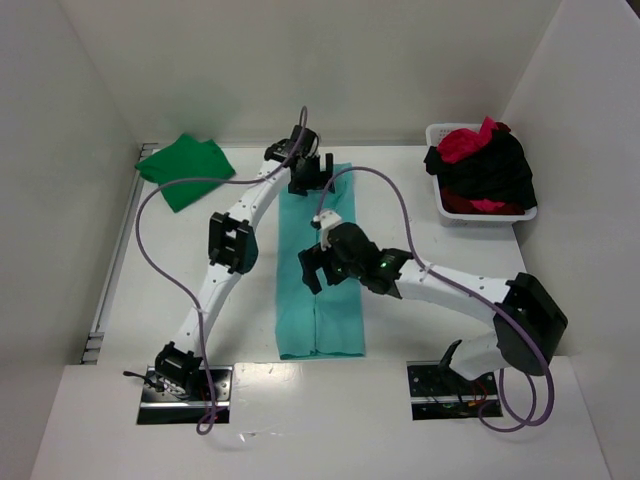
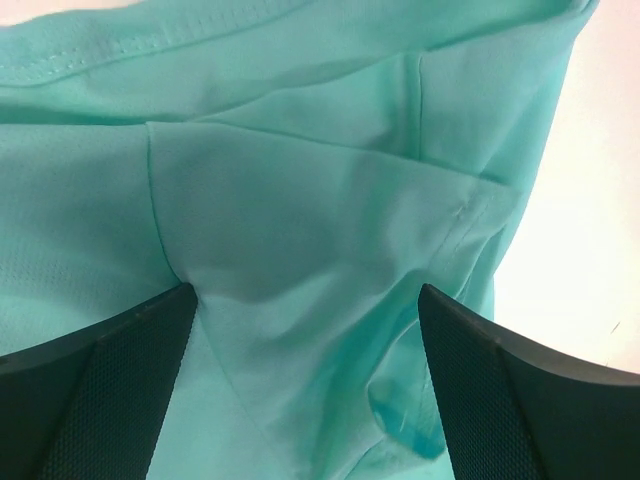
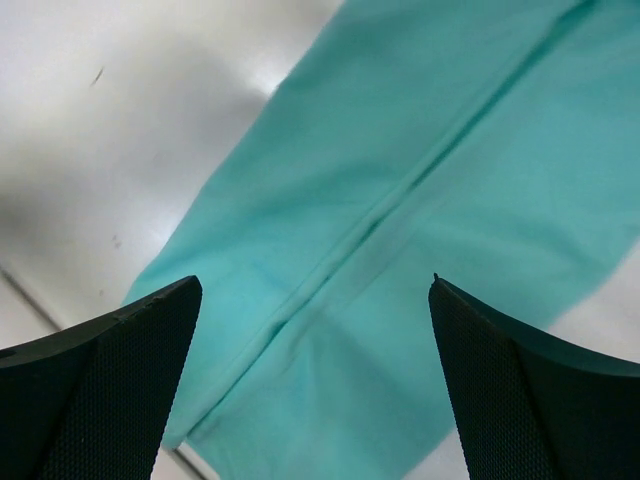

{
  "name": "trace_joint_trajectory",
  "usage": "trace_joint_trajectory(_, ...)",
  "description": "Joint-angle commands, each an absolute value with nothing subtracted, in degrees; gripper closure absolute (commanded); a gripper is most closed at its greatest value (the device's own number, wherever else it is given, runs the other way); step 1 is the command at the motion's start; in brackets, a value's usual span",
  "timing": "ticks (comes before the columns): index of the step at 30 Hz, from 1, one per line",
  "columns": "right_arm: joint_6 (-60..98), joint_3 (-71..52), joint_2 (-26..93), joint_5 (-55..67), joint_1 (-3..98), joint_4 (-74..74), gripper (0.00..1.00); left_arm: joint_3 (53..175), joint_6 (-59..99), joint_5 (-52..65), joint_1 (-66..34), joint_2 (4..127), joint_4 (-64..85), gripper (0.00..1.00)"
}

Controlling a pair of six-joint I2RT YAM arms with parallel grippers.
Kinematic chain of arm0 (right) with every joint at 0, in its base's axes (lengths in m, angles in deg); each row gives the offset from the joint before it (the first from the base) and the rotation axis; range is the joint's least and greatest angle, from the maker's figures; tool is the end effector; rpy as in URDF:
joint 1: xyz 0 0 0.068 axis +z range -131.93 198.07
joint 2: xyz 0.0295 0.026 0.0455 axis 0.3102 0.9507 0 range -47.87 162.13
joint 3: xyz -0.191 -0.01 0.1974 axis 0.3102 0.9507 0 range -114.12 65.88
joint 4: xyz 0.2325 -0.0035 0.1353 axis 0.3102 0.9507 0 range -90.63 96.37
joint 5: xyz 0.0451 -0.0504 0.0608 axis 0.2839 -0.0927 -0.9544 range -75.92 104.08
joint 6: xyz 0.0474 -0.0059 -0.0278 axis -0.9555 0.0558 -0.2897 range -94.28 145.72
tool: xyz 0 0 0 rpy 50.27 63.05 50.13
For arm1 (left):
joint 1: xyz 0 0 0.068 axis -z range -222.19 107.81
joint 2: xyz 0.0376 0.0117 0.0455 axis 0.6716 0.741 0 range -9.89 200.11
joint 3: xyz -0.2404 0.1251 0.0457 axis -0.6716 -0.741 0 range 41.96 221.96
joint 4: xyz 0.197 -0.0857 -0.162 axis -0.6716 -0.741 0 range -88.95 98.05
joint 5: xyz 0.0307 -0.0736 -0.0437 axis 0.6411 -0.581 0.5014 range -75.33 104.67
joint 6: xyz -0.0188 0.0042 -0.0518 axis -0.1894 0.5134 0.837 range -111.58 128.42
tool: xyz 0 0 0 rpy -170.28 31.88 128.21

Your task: Fold and stack the t-shirts

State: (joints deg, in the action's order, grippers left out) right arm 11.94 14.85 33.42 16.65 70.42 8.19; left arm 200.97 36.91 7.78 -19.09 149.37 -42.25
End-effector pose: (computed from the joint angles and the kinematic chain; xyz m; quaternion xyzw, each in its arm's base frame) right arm 0.1939 0.2484 0.2306 -0.2891 0.8552 0.2175 0.3712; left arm 0.5437 -0.2367 0.1806 -0.0239 0.9395 -0.1975 0.2787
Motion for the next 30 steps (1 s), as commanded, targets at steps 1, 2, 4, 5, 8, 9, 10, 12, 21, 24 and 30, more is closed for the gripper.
trace_joint_trajectory(1,9.54,15.29,29.92,18.75,64.18,8.48,0.00,211.94,37.06,7.99,-19.73,155.25,-51.81,0.00)
trace_joint_trajectory(2,9.61,14.82,29.85,18.74,63.69,9.04,0.00,211.94,37.07,8.05,-20.21,155.20,-51.81,0.00)
trace_joint_trajectory(4,10.34,14.26,28.60,18.77,63.16,9.07,0.00,213.89,37.07,9.76,-21.03,154.59,-52.44,0.00)
trace_joint_trajectory(5,10.34,13.67,28.59,19.35,63.16,9.56,0.00,214.49,37.07,12.21,-21.61,153.48,-52.98,0.00)
trace_joint_trajectory(8,10.34,12.30,29.09,19.85,61.97,10.10,0.00,215.69,36.57,14.53,-22.24,150.35,-54.57,0.00)
trace_joint_trajectory(9,10.34,12.26,29.12,20.53,61.93,10.10,0.00,215.72,36.54,14.58,-22.72,149.27,-55.26,0.00)
trace_joint_trajectory(10,10.34,11.70,29.12,20.59,61.93,10.10,0.00,215.72,35.98,15.31,-22.76,148.14,-55.32,0.00)
trace_joint_trajectory(12,9.84,11.22,29.12,22.07,61.51,10.10,0.00,215.30,35.40,17.34,-22.76,144.06,-56.66,0.00)
trace_joint_trajectory(21,5.82,10.59,24.82,13.26,49.19,9.39,0.00,200.71,29.08,26.48,-18.01,115.51,-57.34,0.00)
trace_joint_trajectory(24,6.20,10.07,25.43,11.36,48.13,11.15,0.00,186.68,28.28,28.03,-16.09,106.32,-56.47,0.00)
trace_joint_trajectory(30,2.07,12.30,28.24,5.83,47.60,14.05,0.00,132.75,32.06,18.90,-15.28,74.50,-31.43,0.00)
